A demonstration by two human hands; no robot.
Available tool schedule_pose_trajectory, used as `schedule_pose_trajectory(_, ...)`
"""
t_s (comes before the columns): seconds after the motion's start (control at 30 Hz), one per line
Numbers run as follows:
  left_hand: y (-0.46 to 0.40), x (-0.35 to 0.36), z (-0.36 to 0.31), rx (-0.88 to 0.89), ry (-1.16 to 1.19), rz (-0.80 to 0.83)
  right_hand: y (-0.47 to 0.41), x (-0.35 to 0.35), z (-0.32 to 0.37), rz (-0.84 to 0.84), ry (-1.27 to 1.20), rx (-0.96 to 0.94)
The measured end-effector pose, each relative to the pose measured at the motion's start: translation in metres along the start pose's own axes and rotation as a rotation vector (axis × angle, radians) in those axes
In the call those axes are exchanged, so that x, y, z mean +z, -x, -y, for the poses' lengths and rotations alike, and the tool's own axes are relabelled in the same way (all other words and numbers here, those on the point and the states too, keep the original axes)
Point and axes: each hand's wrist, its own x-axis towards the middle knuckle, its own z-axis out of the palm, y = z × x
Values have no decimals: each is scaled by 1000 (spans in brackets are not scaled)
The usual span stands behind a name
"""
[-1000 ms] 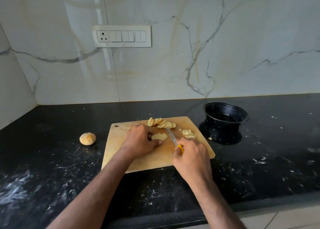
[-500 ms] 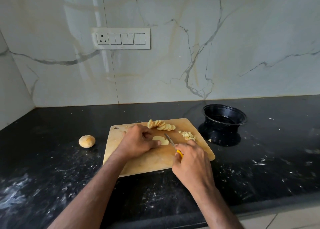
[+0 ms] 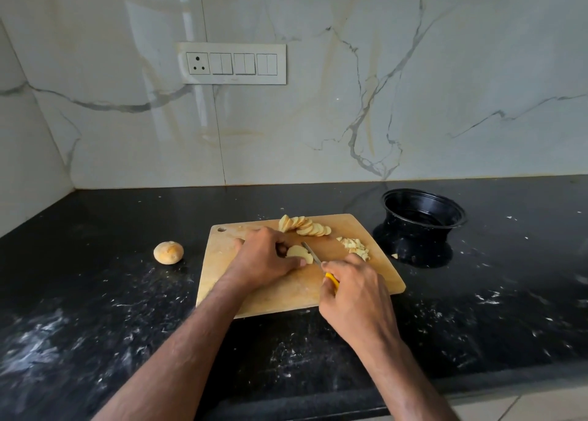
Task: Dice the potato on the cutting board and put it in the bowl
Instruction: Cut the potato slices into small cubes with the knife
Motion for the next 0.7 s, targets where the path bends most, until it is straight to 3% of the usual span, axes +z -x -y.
schedule_pose_trajectory(0.37, 1, -1, -3, 0, 16, 31, 0, 2, 1, -7, -29, -14)
schedule_pose_trajectory(0.7, 1, -25, 25, 30, 218, 111, -2, 1, -1, -16, -53, 15)
